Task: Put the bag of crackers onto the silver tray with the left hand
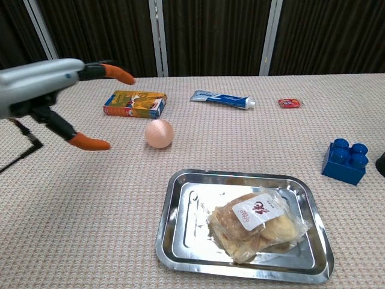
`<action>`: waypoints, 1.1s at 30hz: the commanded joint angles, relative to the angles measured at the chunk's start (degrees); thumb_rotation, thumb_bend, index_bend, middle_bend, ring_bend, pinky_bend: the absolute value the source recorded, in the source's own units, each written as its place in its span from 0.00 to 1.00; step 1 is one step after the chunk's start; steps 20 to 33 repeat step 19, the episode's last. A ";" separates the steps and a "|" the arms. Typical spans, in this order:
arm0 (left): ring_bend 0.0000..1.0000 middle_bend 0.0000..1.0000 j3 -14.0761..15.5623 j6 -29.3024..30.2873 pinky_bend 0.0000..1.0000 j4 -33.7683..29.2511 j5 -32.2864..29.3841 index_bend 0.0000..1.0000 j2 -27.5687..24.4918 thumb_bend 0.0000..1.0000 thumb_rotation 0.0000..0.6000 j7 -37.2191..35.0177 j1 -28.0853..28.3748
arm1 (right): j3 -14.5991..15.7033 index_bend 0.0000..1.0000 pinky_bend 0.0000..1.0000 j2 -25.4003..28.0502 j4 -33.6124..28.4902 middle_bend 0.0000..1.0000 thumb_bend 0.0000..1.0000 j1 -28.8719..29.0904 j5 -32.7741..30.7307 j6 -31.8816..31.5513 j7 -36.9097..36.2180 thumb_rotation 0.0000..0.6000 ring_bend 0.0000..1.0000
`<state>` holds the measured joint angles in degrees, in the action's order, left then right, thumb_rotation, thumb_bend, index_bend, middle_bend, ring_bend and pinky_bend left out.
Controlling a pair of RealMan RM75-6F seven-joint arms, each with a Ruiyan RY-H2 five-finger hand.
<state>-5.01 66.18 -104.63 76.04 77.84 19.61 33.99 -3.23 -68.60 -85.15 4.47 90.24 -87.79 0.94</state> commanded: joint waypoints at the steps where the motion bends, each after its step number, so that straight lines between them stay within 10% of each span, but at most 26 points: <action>1: 0.00 0.00 3.05 5.19 0.00 -2.50 2.38 0.16 -4.70 0.02 0.82 -0.79 -4.80 | -0.06 0.14 0.10 -0.21 0.38 0.08 0.00 0.21 0.05 0.22 -0.38 1.00 0.00; 15: 0.00 0.00 10.91 23.81 0.00 3.09 12.61 0.18 -10.34 0.02 0.82 -6.97 -20.49 | 0.01 0.14 0.10 -0.56 0.97 0.08 0.00 0.79 0.68 0.31 -0.88 1.00 0.00; 33: 0.00 0.00 11.53 25.54 0.00 3.20 13.33 0.18 -11.12 0.03 0.82 -7.55 -22.70 | 0.05 0.14 0.10 -0.58 0.72 0.08 0.00 1.02 0.91 0.45 -0.53 1.00 0.00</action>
